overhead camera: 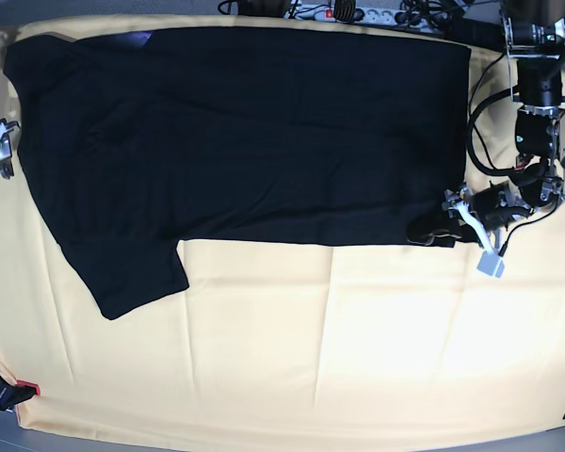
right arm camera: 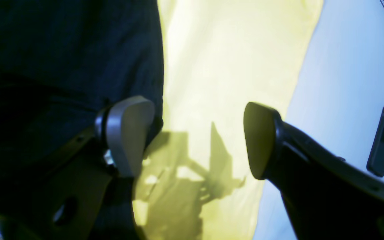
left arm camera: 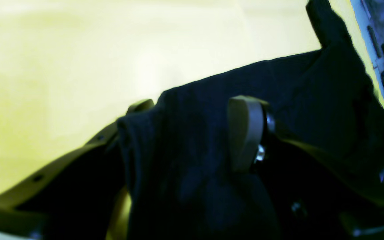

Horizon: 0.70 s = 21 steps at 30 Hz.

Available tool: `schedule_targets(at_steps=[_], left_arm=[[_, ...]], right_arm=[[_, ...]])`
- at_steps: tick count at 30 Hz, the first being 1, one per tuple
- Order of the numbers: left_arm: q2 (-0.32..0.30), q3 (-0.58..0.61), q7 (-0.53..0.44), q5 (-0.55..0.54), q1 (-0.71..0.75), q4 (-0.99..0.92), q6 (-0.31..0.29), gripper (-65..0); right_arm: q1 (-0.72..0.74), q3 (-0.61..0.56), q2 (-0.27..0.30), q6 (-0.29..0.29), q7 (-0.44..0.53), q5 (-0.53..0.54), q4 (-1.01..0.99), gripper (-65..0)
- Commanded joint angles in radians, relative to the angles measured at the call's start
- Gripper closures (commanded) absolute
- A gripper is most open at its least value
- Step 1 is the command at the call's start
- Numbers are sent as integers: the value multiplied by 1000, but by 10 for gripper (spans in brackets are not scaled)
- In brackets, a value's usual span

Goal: Fold the T-shirt properly
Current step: 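Move both grippers to the hem corners and grasp them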

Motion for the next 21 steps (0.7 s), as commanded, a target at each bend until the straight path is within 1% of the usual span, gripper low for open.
schedule_targets(at_steps=[1,2,3,4,5,8,10,12,14,16,20,21], left_arm=[[-11,5,24,26,-11,5,9,-285],[-11,2,6,31,-14,5,12,-213],[-11,-3,-15,42,-18,5,20,-116],[-11,-11,-40,61,-21,5,41,-13],[-11,-18,-66,89,-25,5,65,0],[-11,-26,-130,171,-39,5,118,0],[-10,-25,-132,188,-55,5,126,0],[-11,-25,-133,191,-73,5,125,0],[-11,-25,-132,191,-90,5,125,0],[-11,-26,-132,191,-99,5,125,0],[-10,-25,-123,191,-98,5,125,0],[-10,-25,-120,191,-98,5,125,0]], right_arm=[[7,12,19,-3,39,3,10,-469],[16,12,8,-3,57,3,10,-469],[29,12,-7,-3,73,2,10,-469],[45,12,-24,2,88,2,10,-469],[64,12,-43,12,102,2,10,-469],[131,12,-103,14,121,-1,5,-469],[190,11,-141,21,125,0,-27,-469],[267,10,-176,47,126,12,-97,-469],[352,10,-201,76,124,65,-203,-469],[430,10,-217,111,101,136,-333,-469],[589,9,-227,222,26,283,-621,-467],[629,9,-226,241,3,310,-693,-466]])
